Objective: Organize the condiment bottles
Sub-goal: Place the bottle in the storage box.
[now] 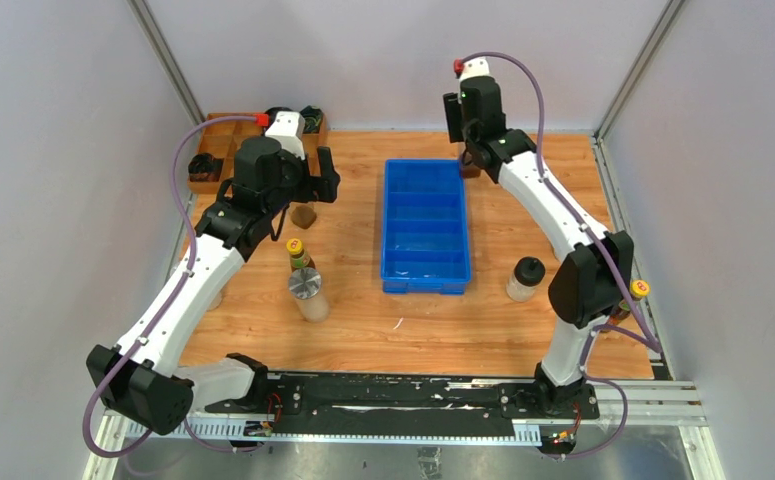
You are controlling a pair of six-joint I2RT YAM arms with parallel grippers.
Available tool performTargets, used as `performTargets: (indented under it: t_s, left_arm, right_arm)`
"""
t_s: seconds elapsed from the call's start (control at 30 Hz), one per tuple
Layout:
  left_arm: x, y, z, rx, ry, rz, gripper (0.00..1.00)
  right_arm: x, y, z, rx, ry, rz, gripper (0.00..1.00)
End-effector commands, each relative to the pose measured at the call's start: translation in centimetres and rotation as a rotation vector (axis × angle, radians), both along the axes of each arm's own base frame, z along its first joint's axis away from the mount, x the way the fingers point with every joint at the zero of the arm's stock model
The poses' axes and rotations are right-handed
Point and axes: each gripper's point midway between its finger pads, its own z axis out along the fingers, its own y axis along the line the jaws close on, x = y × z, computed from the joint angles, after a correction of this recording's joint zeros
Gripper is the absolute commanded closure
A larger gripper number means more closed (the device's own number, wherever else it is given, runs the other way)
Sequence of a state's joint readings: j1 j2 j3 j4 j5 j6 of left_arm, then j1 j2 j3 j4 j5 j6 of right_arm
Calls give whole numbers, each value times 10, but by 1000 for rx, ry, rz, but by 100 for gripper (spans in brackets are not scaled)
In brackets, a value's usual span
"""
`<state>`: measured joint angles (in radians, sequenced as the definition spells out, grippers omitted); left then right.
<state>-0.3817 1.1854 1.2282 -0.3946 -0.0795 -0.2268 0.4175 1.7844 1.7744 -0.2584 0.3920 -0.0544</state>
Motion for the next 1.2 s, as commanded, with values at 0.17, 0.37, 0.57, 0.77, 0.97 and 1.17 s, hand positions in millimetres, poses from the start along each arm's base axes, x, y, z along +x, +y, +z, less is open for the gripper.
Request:
performTargets:
  t_s: [0.17, 0.37, 0.57, 0.77, 0.97, 1.17]
  left_arm:
    - [-4, 7, 2, 35, -17, 4, 0]
    - [-4, 7, 0, 43, -13, 3, 0]
    - [-3, 6, -4, 42, -7, -2, 0]
    - [-3, 3, -9, 36, 5, -10, 0]
    - [-4, 3, -13, 35, 13, -14, 0]
    - [-3, 3, -16, 46, 19, -12, 0]
  right_arm:
    - [15, 55, 43, 47, -117, 80, 97]
    - [18, 71, 35, 55, -109, 81, 98]
    - [14, 69, 15, 77, -78, 40, 98]
    - [0, 64, 3, 94, -65, -13, 98]
    - [-2, 62, -17, 106, -47, -35, 98]
    - [-1, 63, -36, 132, -39, -54, 98]
